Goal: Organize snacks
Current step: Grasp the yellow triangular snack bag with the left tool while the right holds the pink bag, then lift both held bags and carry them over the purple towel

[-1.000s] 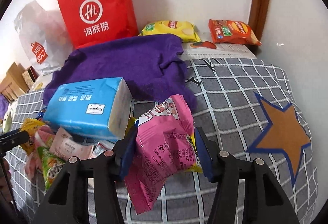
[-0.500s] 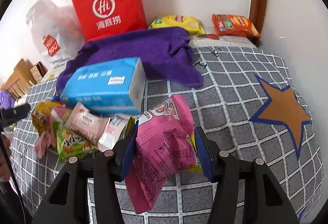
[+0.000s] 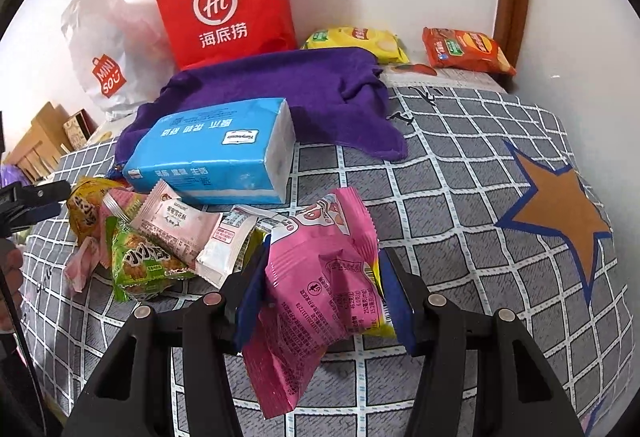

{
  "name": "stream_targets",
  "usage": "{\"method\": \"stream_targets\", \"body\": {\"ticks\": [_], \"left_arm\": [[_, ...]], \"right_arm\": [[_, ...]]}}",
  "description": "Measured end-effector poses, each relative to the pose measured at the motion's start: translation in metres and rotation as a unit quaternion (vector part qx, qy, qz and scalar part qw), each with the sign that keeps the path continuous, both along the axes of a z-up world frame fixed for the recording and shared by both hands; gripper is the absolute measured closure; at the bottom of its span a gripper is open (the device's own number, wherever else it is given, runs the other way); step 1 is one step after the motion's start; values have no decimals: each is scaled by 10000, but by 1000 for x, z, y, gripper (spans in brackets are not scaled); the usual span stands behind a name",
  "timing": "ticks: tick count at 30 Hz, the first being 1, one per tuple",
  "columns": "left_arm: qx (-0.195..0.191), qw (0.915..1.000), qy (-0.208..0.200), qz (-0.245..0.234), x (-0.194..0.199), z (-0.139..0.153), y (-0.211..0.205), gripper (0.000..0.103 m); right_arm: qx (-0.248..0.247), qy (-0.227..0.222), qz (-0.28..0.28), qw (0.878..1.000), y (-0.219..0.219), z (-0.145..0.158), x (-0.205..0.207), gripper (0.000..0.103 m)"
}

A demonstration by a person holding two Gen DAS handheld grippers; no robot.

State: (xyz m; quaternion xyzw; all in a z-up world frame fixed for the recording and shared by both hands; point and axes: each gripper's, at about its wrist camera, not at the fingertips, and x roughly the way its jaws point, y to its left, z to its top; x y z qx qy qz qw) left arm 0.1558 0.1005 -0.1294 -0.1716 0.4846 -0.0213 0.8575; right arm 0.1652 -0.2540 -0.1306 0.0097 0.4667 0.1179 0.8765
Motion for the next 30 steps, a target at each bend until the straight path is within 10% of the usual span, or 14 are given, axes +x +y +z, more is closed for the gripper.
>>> {"method": "stream_targets", "body": {"ticks": [8,30], "left_arm": [[-171,9996,199,-104,4,-12,-9,48],[-311,9970,-338,-628,-35,52,-45,51]], "right_arm": [[-31,14,31,10000,1,1,-3,48],[106,-137,69,9998,5,35,-28,50]]}}
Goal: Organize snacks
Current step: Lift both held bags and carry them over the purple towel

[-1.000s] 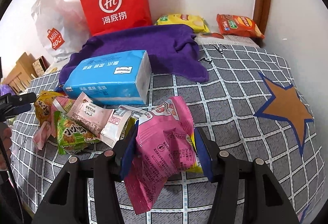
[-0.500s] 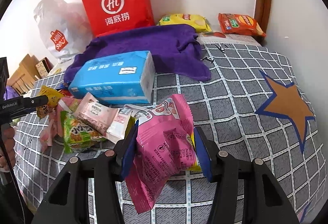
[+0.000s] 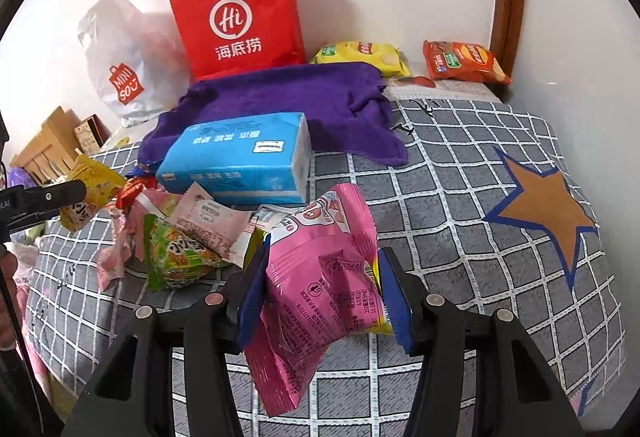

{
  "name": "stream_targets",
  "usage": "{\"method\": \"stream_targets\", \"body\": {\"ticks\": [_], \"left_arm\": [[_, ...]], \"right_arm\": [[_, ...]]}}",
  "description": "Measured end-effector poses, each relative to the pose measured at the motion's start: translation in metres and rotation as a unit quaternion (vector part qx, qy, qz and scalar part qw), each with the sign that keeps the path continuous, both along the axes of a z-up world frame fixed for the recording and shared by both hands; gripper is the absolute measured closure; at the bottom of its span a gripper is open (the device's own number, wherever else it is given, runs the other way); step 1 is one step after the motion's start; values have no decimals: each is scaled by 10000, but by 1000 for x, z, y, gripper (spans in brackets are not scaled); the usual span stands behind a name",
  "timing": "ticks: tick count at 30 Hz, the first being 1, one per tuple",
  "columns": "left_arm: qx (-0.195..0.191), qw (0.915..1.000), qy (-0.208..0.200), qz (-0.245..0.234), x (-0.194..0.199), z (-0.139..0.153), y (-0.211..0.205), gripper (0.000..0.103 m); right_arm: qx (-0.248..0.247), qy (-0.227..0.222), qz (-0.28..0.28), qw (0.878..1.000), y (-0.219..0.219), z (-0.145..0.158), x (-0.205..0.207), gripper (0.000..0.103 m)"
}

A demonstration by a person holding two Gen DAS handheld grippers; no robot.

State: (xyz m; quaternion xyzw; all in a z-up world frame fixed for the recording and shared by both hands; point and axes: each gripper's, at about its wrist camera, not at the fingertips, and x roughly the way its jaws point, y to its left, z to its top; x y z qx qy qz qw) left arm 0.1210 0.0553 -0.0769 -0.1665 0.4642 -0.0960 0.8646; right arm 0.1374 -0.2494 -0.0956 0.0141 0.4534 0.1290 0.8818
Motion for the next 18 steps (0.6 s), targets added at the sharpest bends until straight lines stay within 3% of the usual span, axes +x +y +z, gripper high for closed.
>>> {"method": "stream_targets", "body": {"ticks": [10,18], "left_arm": [[38,9998,-66,-204,30,22,-23,51],[402,9985,-265,-250,70,51,-23,51]], "right_arm": [[227,-331,210,9990,29,39,29,49],[223,-568,461,9971,49,69,87,49]]}}
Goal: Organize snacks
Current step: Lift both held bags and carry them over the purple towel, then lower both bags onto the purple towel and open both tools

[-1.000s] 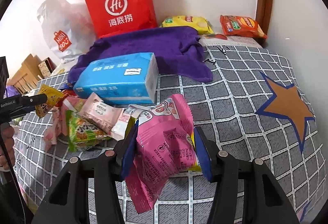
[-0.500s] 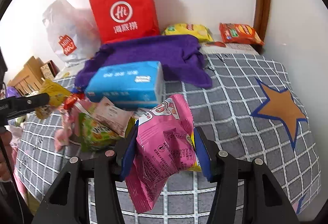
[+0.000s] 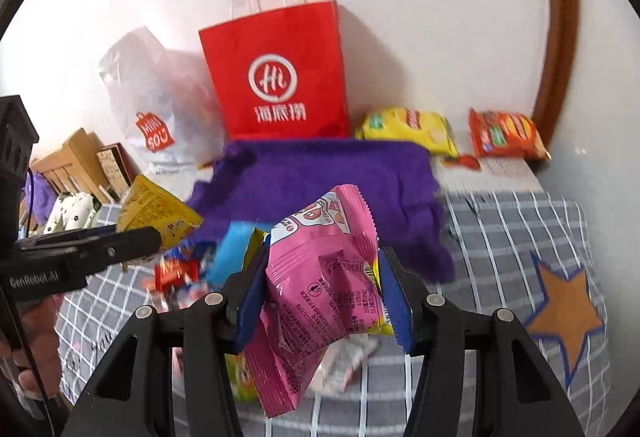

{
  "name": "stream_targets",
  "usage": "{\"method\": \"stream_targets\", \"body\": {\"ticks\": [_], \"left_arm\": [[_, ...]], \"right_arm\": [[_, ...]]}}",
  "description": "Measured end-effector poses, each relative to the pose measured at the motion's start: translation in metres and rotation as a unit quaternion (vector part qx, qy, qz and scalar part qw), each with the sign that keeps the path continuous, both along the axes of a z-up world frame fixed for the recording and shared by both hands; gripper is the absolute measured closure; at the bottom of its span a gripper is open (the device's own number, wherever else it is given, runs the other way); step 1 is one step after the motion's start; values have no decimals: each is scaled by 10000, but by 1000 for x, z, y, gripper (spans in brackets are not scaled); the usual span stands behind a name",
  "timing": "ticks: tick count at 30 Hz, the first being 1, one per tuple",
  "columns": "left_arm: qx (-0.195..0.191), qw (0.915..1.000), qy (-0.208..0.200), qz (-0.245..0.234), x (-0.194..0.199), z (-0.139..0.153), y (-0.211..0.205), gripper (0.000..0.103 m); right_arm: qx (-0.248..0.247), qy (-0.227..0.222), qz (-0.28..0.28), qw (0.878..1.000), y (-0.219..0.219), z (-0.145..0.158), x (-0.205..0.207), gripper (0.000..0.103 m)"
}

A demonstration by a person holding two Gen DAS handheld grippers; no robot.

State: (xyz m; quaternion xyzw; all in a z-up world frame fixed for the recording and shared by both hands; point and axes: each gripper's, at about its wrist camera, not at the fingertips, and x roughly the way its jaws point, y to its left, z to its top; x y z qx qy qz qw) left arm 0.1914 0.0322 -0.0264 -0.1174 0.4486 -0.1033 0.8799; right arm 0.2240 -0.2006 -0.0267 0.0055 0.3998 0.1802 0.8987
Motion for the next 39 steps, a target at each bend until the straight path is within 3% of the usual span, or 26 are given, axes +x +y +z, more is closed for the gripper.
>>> {"method": "stream_targets", "body": {"ticks": [8,22,32,39], "left_arm": [[291,9995,-39,63,55,12,9,51],[499,9987,79,39,139,4,23,51],[423,9985,358,-52,186,-41,33,51],[216,9958,878,-150,200,-84,37,51]], "right_arm": [[59,-199,-105,9997,7,14,66,49],[-93,-175,-237,9995,27,4,158,49],[-429,172,-228,9987,33,-41,200,49],[-616,370,-120,9973,27,-66,211,49]]}}
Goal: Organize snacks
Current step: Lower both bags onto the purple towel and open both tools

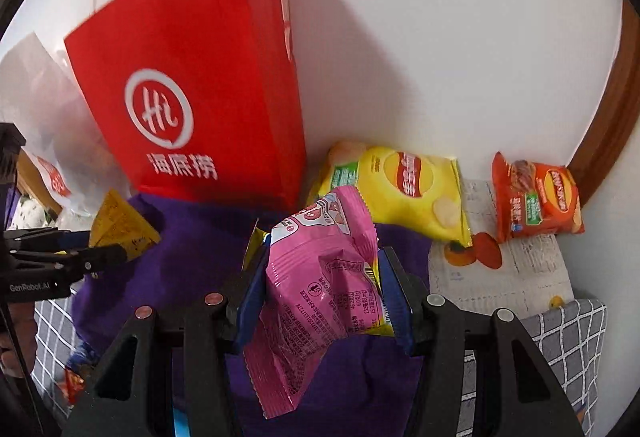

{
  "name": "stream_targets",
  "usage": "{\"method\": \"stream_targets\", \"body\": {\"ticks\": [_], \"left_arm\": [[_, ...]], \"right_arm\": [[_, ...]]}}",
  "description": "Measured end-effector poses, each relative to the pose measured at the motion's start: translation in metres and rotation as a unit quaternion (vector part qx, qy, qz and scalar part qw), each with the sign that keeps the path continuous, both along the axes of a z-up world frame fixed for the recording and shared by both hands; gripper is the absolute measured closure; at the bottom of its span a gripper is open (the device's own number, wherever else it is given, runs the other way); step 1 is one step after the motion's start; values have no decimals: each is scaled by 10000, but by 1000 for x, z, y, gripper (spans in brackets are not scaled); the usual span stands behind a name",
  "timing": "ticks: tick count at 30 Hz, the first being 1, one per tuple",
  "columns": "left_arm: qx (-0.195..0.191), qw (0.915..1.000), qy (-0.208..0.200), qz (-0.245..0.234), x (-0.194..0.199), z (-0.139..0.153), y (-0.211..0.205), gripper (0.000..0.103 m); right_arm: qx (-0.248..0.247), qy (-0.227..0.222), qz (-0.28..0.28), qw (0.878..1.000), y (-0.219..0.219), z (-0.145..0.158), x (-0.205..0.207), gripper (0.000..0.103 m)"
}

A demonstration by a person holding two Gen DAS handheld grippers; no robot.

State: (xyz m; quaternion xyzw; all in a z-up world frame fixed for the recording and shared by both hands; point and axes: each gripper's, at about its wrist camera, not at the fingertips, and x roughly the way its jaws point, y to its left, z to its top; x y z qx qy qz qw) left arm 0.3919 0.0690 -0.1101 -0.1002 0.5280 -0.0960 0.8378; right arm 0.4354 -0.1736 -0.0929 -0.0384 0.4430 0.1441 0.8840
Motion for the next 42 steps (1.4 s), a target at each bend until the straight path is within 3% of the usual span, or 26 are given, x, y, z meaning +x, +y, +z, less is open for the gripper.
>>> {"method": "stream_targets", "body": {"ticks": [8,12,25,34,42], "left_arm": [[76,9999,78,31,3,-10,0,51],[-80,9997,250,3,9,-18,-1,51],[-33,9994,358,-15,13,-29,-8,51],[-39,9992,397,-69,14,-33,-13,51],[-48,9994,300,-154,11,-28,-16,51]], "right_arm": [[-274,443,19,9986,8,-35,11,49],[-367,466,33,9982,11,-39,10,49],[-525,642,59,9965,16,-49,14,48],[-547,511,89,9972,18,-39,9,47],[-256,320,51,9991,16,-19,3,37]]}}
